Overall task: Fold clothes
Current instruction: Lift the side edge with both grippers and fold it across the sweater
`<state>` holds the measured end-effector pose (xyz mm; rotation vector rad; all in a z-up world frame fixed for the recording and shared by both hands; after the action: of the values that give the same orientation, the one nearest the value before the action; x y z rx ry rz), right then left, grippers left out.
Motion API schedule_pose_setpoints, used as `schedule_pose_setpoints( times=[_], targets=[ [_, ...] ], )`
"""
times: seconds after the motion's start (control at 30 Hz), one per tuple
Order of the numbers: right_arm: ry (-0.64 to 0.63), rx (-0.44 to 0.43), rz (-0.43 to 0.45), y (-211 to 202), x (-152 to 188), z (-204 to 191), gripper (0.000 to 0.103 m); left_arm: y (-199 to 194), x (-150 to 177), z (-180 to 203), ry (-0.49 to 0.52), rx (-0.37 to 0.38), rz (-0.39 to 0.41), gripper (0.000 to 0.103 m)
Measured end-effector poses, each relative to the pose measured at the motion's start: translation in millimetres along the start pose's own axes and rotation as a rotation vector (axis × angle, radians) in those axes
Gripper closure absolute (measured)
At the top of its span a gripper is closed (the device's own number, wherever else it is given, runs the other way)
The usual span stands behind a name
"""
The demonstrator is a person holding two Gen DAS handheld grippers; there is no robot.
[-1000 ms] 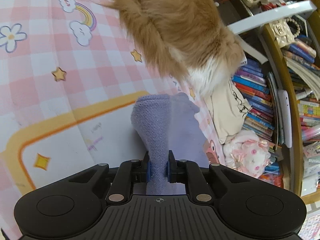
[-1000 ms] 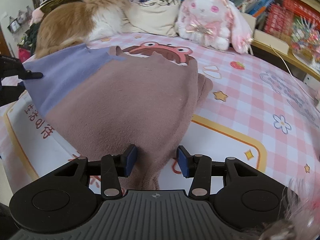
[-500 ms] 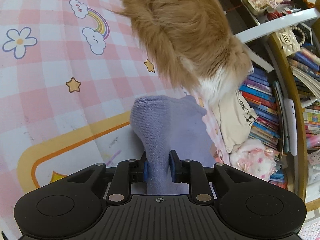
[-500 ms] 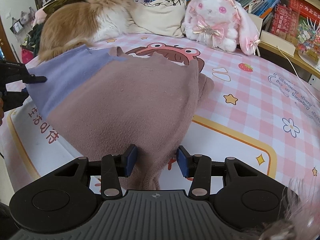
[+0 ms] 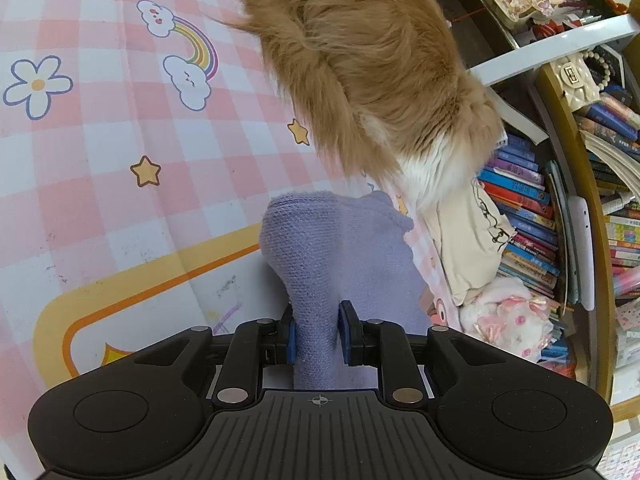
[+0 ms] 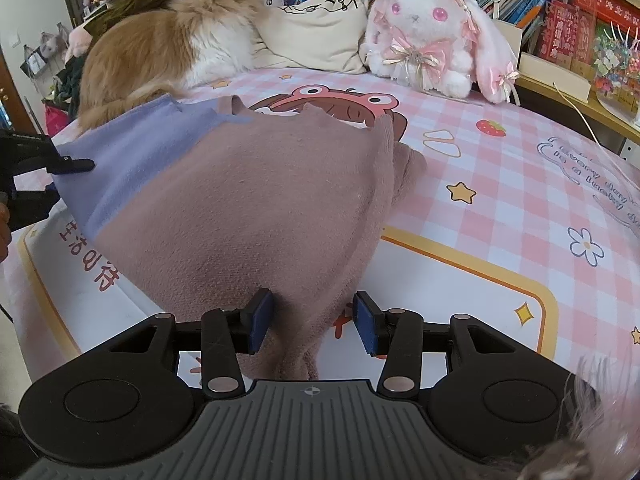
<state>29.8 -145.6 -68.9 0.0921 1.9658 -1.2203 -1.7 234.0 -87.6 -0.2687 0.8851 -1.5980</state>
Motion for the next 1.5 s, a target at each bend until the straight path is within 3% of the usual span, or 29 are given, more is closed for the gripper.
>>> schedule_pose_setpoints(
  times=[0.23, 0.4, 0.6, 0.87, 0.97, 1.07, 1.2, 1.23, 1.27, 1.37, 1.5],
  targets=[
    [-0.015, -0.007, 0.001, 1, 0, 0, 0.061, -1, 1, 9, 0.106, -0.042, 0.02, 0.088],
    [-0.034, -0.011, 0.004, 1, 0, 0, 0.061, -13, 1, 26, 0.176, -0.019, 0.05, 0.093],
    [-0.052, -0.023, 0.002, 1, 0, -1, 0.061, -41, 9, 81, 0.349, 0.077, 0.108, 0.093],
    [-0.072, -0.046, 0.002, 1, -1, -1, 0.061, -78, 47, 161, 0.582, 0.222, 0.16, 0.093],
    [-0.079, -0.055, 0.001, 1, -1, -1, 0.061, -90, 80, 189, 0.779, 0.23, 0.162, 0.092],
    [-0.085, -0.064, 0.0, 1, -1, -1, 0.061, -85, 136, 204, 1.056, 0.189, 0.118, 0.091],
    [-0.095, -0.075, 0.0, 1, -1, 0, 0.06, -44, 232, 185, 1.48, 0.066, -0.035, 0.08],
    [-0.098, -0.078, 0.0, 1, -1, 0, 0.061, -34, 248, 175, 1.563, 0.024, -0.048, 0.091],
    [-0.099, -0.082, 0.001, 1, -1, 0, 0.061, -30, 253, 170, 1.599, -0.012, -0.013, 0.091],
    [-0.092, -0.102, 0.006, 0, 0, 3, 0.06, -27, 243, 166, 1.492, 0.01, -0.066, 0.081],
    [-0.092, -0.117, 0.004, -1, -1, 2, 0.06, -45, 231, 172, 1.34, 0.101, -0.122, 0.069]
  ],
)
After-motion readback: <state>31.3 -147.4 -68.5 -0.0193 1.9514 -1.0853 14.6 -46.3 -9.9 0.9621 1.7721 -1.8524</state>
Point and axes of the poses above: each gripper's, at about its wrist camera, not at the fingertips, and y roughly the way its jaws point, z to its right, x to its underside, the point moved 7 cm from there along y, roughly the way its jaws point, and after that the axes turned 8 degrees about -x, right-handed, at the moved point
